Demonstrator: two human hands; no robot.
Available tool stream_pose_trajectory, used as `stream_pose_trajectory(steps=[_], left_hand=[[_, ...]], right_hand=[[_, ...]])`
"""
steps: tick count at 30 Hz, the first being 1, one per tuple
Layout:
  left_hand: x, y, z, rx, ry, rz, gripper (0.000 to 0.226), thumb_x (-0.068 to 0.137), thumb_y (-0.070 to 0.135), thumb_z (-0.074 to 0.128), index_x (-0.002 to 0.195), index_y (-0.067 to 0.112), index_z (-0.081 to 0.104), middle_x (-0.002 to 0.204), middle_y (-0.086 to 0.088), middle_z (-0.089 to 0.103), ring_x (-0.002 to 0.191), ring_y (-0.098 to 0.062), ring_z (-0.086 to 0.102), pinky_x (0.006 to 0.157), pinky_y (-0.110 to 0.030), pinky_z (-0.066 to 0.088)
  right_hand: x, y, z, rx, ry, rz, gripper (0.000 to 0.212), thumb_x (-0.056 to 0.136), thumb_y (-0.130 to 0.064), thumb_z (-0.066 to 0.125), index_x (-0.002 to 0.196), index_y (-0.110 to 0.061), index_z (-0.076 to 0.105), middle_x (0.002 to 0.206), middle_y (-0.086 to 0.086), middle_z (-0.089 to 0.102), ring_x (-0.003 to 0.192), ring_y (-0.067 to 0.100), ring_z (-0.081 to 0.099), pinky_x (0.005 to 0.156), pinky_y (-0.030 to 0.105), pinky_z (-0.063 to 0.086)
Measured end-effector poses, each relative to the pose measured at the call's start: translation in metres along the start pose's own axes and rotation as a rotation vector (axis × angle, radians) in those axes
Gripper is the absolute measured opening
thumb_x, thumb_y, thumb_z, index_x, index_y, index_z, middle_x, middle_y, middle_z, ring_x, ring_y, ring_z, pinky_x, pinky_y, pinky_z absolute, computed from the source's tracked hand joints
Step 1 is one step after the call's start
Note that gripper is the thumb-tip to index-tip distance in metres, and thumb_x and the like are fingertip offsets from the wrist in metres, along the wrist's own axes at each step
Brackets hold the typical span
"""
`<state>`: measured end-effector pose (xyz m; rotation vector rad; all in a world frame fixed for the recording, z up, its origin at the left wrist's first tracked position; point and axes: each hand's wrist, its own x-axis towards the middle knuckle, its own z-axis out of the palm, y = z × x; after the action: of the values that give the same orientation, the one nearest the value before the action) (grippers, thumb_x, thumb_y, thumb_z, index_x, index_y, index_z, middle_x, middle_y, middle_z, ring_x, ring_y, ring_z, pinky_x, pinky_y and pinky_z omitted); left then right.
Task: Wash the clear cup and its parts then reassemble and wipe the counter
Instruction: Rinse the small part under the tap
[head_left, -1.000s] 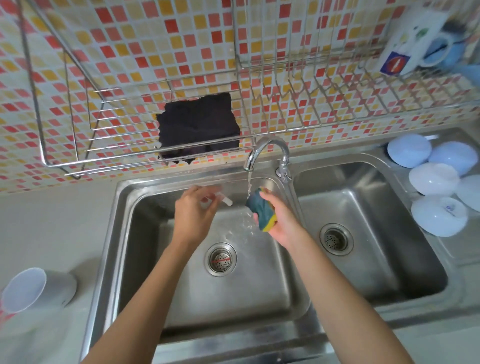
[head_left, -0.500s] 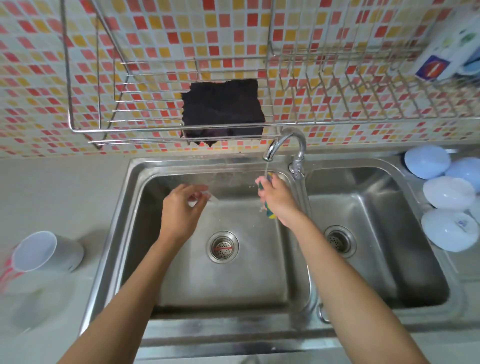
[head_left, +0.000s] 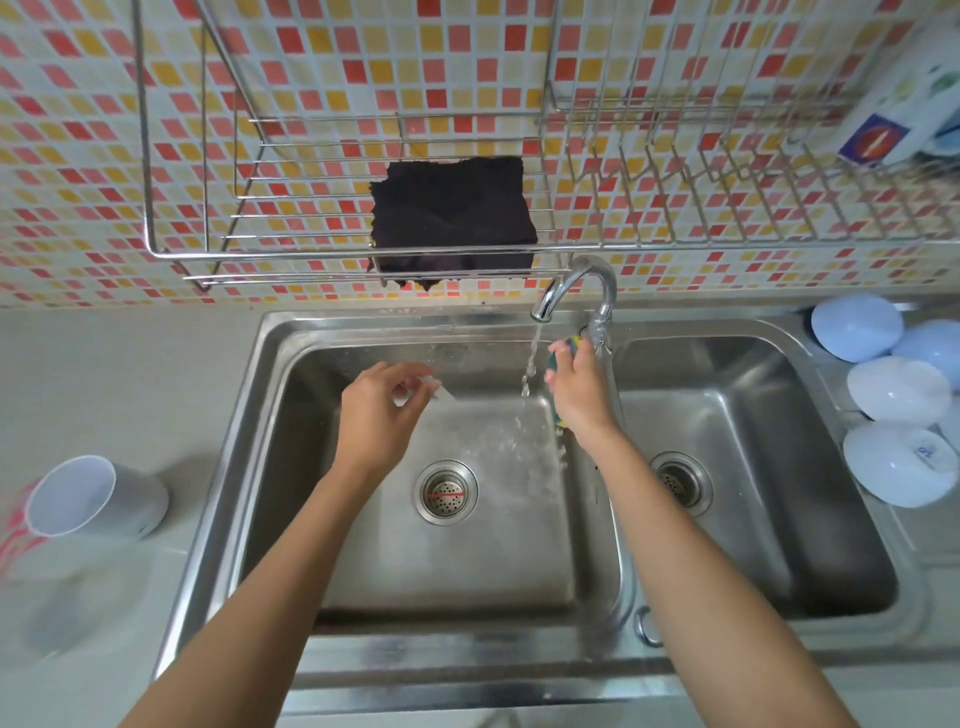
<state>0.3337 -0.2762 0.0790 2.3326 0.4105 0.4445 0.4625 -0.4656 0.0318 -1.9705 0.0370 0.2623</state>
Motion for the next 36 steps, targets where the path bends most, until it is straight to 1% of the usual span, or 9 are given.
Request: stream_pose_trajectory(steps=[7,10,13,17,20,22,27,33,36], left_hand=[[0.002,0.001,0.001,-0.079,-0.021,-0.107,0.020,0.087,0.035,0.069,0.095,0.018,0.074,0.081,0.010,0.070,0.075,0.003,0.062,0.066,-0.004,0.043],[0.002,-0.002,-0.001,-0.106,-0.046,-0.116,0.021,0.087,0.035,0.069,0.098,0.019,0.074,0.086,0.010,0.072,0.079,-0.001,0.065,0.071,-0.008,0.046],[0.000,-0.007,-0.005,-0.125,-0.085,-0.090,0.017,0.086,0.032,0.070,0.100,0.022,0.074,0.089,0.010,0.073,0.082,-0.004,0.067,0.074,-0.008,0.047],[-0.003,-0.009,-0.017,-0.128,-0.067,-0.074,0.015,0.087,0.027,0.070,0.101,0.021,0.073,0.089,0.010,0.073,0.080,-0.002,0.065,0.072,-0.007,0.046],[-0.010,-0.014,-0.027,-0.078,-0.002,-0.025,0.015,0.089,0.028,0.068,0.102,0.021,0.072,0.089,0.011,0.071,0.081,-0.003,0.063,0.072,-0.017,0.050],[-0.021,-0.027,-0.026,0.056,0.011,0.021,0.013,0.089,0.028,0.068,0.099,0.020,0.073,0.088,0.010,0.070,0.079,-0.006,0.060,0.073,-0.024,0.048],[-0.057,-0.065,-0.019,0.188,-0.097,-0.050,0.013,0.084,0.023,0.073,0.092,0.014,0.076,0.083,-0.002,0.075,0.077,-0.022,0.069,0.078,-0.033,0.050],[-0.062,-0.077,-0.051,0.220,-0.036,-0.015,0.018,0.081,0.030,0.067,0.088,0.015,0.075,0.077,-0.004,0.074,0.070,-0.027,0.068,0.072,-0.034,0.054],[-0.061,-0.081,-0.082,0.178,0.019,0.001,0.016,0.083,0.027,0.069,0.092,0.016,0.075,0.081,-0.002,0.075,0.072,-0.022,0.069,0.074,-0.031,0.055]], right_hand=[[0.018,0.008,-0.023,-0.008,0.036,0.048,0.034,0.103,-0.030,0.037,0.127,-0.011,0.050,0.104,0.003,0.057,0.090,0.021,0.059,0.084,0.052,0.053],[0.024,0.013,-0.030,0.019,0.030,0.071,0.039,0.104,-0.030,0.036,0.140,-0.017,0.042,0.133,-0.002,0.048,0.101,0.022,0.057,0.077,0.040,0.058],[0.028,0.016,-0.035,0.151,0.096,0.092,0.035,0.104,-0.026,0.037,0.136,-0.015,0.044,0.129,-0.004,0.046,0.105,0.018,0.054,0.063,0.025,0.056],[0.017,0.015,-0.019,0.188,0.184,0.093,0.030,0.103,-0.031,0.036,0.128,-0.024,0.048,0.124,-0.004,0.054,0.082,0.021,0.065,0.062,0.038,0.056],[-0.010,0.019,0.002,0.065,0.306,-0.113,0.022,0.100,-0.037,0.037,0.113,-0.031,0.053,0.102,-0.007,0.060,0.084,0.025,0.065,0.074,0.042,0.054],[-0.033,0.035,0.020,-0.120,0.212,-0.199,0.019,0.101,-0.029,0.038,0.110,-0.023,0.054,0.099,-0.004,0.059,0.087,0.021,0.057,0.077,0.033,0.044],[-0.072,0.065,0.047,-0.350,0.074,0.021,0.025,0.101,-0.025,0.039,0.112,-0.006,0.051,0.106,0.022,0.054,0.099,0.038,0.053,0.076,0.039,0.037],[-0.085,0.044,0.055,-0.413,-0.097,0.140,0.037,0.100,-0.028,0.028,0.128,-0.019,0.050,0.125,0.022,0.049,0.121,0.034,0.040,0.101,0.040,0.030],[-0.097,0.005,0.063,-0.433,-0.113,-0.024,0.042,0.099,-0.021,0.028,0.136,-0.022,0.048,0.130,0.015,0.048,0.121,0.030,0.042,0.101,0.034,0.030]])
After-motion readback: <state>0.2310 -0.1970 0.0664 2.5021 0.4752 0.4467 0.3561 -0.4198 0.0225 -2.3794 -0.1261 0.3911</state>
